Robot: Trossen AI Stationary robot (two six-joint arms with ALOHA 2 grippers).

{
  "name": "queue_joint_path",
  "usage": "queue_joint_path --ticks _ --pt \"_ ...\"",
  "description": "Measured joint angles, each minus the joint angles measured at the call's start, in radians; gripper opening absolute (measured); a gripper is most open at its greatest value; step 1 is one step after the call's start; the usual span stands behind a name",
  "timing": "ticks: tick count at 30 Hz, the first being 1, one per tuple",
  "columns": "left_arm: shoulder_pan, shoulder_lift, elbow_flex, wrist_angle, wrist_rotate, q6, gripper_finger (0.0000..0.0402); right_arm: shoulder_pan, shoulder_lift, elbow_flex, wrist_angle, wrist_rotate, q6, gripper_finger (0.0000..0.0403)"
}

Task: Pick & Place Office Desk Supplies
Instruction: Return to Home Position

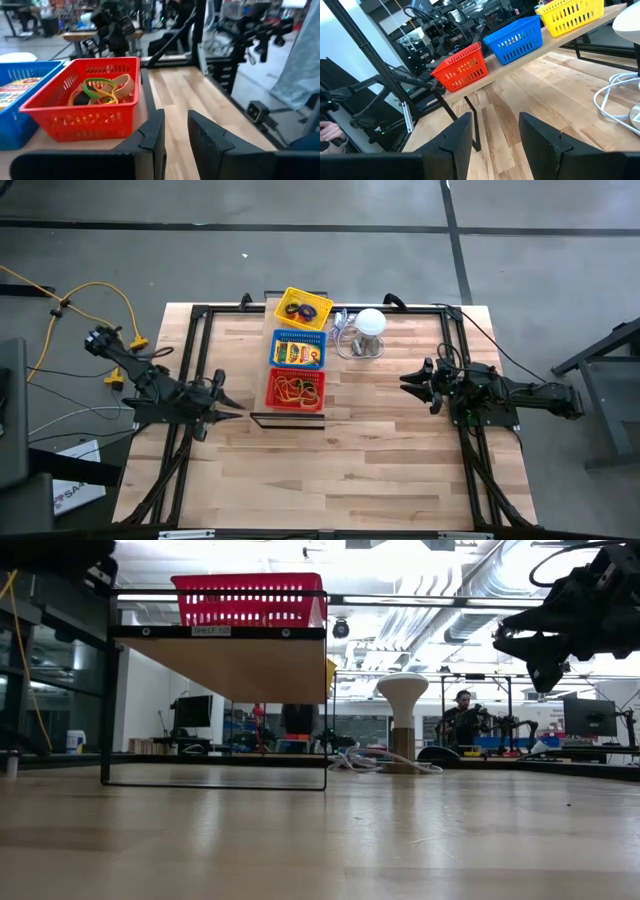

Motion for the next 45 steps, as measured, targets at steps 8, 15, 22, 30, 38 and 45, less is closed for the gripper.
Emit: queue_joint_path --ticks 8,15,22,30,38,45 --pt "0.000 -0.205 -0.125 0.024 0.025 0.006 0.0079 0.000 0.000 0.000 0.000 0.000 0.000 0.0150" --pt "0.001 -0.267 -0.192 0.126 0.106 0.053 0.0079 0.000 0.000 0.000 0.000 0.000 0.000 0.0150" --pt "0.003 -0.268 -0.283 0.296 0.131 0.053 0.0079 0.000 0.000 0.000 0.002 0.000 0.000 0.0150" --pt "0.004 -0.267 -0.319 0.331 0.140 0.021 0.0079 0.000 0.000 0.000 0.005 -0.001 0.000 0.0150" --pt "0.004 -0.268 -0.321 0.229 0.140 -0.015 0.0079 0.000 0.000 0.000 0.005 -0.001 0.000 0.0150" --pt "0.004 -0.261 -0.321 0.171 0.142 0.010 0.0079 0.000 0.000 0.000 0.006 -0.001 0.000 0.0150"
